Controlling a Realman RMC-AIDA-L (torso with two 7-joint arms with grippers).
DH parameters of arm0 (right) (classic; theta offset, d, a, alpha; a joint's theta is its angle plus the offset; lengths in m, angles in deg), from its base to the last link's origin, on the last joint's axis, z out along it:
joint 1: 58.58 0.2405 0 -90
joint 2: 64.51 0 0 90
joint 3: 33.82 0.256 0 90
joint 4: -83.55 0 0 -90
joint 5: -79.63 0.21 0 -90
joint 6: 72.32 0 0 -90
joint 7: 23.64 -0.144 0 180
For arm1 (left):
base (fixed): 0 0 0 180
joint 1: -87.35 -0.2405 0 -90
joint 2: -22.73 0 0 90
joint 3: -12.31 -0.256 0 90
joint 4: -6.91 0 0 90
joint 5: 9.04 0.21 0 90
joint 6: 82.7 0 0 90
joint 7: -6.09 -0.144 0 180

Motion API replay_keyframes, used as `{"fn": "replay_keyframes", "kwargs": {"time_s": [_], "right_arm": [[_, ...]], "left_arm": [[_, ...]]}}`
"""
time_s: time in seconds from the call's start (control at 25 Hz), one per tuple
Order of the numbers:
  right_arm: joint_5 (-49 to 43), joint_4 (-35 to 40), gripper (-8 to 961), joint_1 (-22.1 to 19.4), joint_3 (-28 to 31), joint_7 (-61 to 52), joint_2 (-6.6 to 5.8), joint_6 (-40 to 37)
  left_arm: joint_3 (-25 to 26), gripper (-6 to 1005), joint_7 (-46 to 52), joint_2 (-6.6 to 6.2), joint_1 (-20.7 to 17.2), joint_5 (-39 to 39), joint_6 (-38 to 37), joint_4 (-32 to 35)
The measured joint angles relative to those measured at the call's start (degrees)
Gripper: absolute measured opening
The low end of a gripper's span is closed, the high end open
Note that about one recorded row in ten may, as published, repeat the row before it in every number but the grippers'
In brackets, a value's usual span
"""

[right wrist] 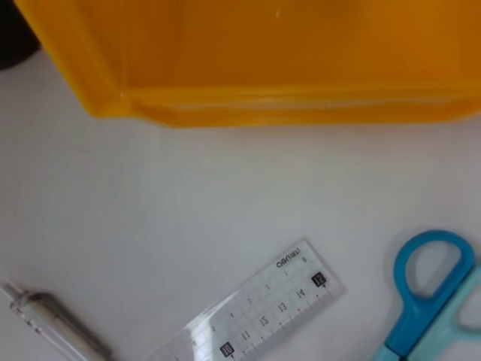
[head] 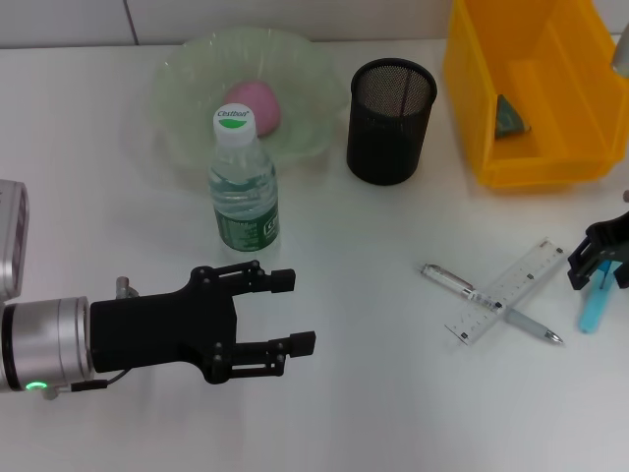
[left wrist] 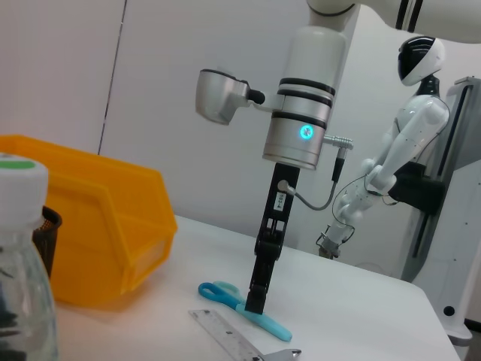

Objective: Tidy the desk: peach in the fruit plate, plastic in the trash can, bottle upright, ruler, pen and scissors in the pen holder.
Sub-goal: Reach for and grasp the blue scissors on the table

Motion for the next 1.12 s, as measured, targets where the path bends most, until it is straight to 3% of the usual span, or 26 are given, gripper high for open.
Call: {"fn": "replay_keyframes", "kwargs": {"time_s": [0.24, 1.12], "right_arm": [[0.00, 1.36, 572, -0.18, 0.05, 0.00, -0.47, -1.37], [0.01, -3.81, 564, 0.33, -2.52, 0.00, -0.48, 2.11]], "left_arm": [[0.14, 770, -0.23, -0.06, -0.11, 0.00, 0.03, 0.00], [-0.30, 770, -0.72, 0.10, -0.11, 0.00, 0.13, 0.00]]}}
